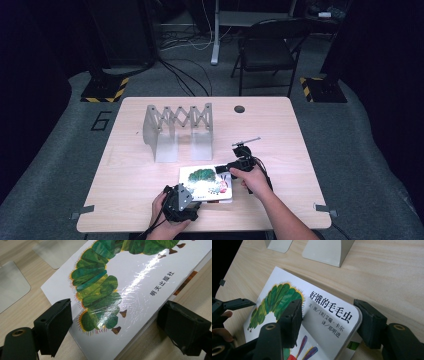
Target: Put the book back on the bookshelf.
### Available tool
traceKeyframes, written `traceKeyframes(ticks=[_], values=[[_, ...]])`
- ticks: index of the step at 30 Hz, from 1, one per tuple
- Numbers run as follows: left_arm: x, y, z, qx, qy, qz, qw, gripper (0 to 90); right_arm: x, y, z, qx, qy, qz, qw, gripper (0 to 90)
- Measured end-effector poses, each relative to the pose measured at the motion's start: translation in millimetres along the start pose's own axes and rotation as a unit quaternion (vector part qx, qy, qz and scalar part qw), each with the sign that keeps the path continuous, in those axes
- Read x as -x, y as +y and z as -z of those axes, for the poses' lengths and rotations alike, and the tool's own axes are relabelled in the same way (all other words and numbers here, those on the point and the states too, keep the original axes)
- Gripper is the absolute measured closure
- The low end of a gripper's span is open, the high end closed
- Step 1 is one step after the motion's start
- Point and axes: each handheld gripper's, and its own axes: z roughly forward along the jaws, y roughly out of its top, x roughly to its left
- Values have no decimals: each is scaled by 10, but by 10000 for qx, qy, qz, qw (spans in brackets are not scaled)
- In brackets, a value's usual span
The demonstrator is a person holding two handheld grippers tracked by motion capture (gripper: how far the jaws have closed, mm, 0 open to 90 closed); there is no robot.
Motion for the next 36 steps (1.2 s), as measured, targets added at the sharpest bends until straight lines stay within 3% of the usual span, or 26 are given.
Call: traceKeyframes(ticks=[5, 25, 36], values=[[-8, 4, 3, -3, -21, -63, 10000, 125, 15, -13, -34, -94, 14, -81, 9999, 390], [-27, 4, 35, -79, -159, -195, 9997, 144, 18, -21, -48, -43, -18, -11, 10000, 400], [-91, -22, 110, -281, -173, -16, 9995, 163, 17, -24, -41, -47, -55, -65, 10000, 424]])
